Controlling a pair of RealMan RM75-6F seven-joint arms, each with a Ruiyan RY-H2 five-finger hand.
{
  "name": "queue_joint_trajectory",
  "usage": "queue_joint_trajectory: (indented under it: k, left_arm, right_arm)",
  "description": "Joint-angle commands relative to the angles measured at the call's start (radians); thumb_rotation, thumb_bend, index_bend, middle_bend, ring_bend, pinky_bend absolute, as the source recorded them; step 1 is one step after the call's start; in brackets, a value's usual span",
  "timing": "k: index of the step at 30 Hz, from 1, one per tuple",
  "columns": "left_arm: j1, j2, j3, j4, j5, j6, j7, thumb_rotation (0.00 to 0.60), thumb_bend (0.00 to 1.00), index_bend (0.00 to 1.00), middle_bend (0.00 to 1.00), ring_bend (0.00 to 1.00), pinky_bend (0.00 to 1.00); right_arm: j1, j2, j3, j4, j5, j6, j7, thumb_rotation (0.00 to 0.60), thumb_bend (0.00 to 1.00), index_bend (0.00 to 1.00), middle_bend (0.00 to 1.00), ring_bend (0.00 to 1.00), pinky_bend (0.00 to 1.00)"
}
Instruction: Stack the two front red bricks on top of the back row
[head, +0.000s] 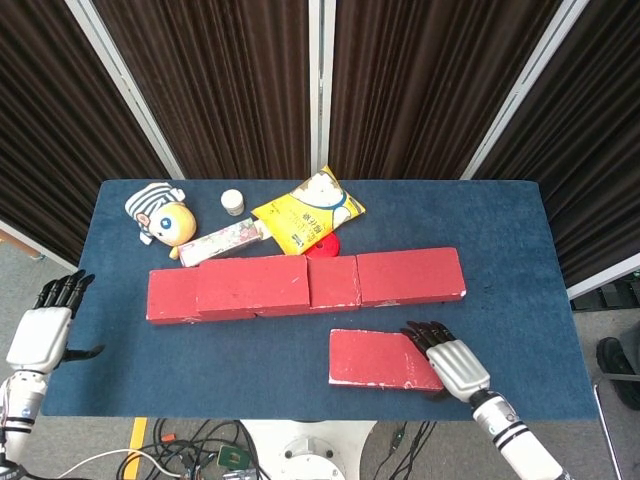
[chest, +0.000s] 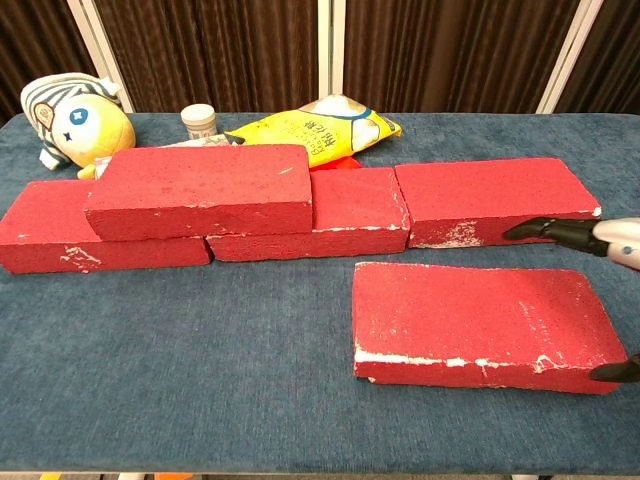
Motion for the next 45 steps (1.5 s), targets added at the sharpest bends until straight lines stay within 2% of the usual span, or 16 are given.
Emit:
queue_joint_trajectory:
  k: [1,17,29,34,39,45]
  left_arm:
    - [0.012,0.004,-0.004,0.012,0.013,-0.008,-0.018,0.6,0.0,0.0,0.0,0.0,0.01]
    - [0.051,0.018,-0.03,0.042,0.062,-0.024,-0.057,0.6,0.0,0.0,0.0,0.0,0.01]
    - [0.067,0.013,-0.044,0.052,0.079,-0.041,-0.071,0.6,0.0,0.0,0.0,0.0,0.01]
    - [0.065,0.017,-0.053,0.052,0.076,-0.062,-0.079,0.6,0.0,0.0,0.0,0.0,0.01]
    - [0.066,0.018,-0.062,0.057,0.071,-0.075,-0.084,0.6,0.0,0.0,0.0,0.0,0.01]
    - [0.069,0.013,-0.066,0.065,0.072,-0.088,-0.088,0.6,0.0,0.0,0.0,0.0,0.01]
  right_arm:
    - [0.024,-0.031,0.008,-0.006,0.048,-0.027,-0.033,0.6,0.0,0.0,0.0,0.0,0.0]
    - [0.11,-0.134,0.035,0.04,0.242,-0.071,-0.124,0.6,0.0,0.0,0.0,0.0,0.0]
    - [0.146,-0.14,0.027,0.054,0.266,-0.089,-0.086,0.6,0.0,0.0,0.0,0.0,0.0]
    - [0.155,-0.146,0.027,0.068,0.252,-0.093,-0.048,0.6,0.0,0.0,0.08,0.0,0.03]
    - [0.168,-0.145,0.02,0.072,0.269,-0.097,-0.054,0.6,0.0,0.0,0.1,0.01,0.05]
    - [0.173,-0.146,0.012,0.071,0.276,-0.082,-0.062,0.6,0.0,0.0,0.17,0.09,0.1]
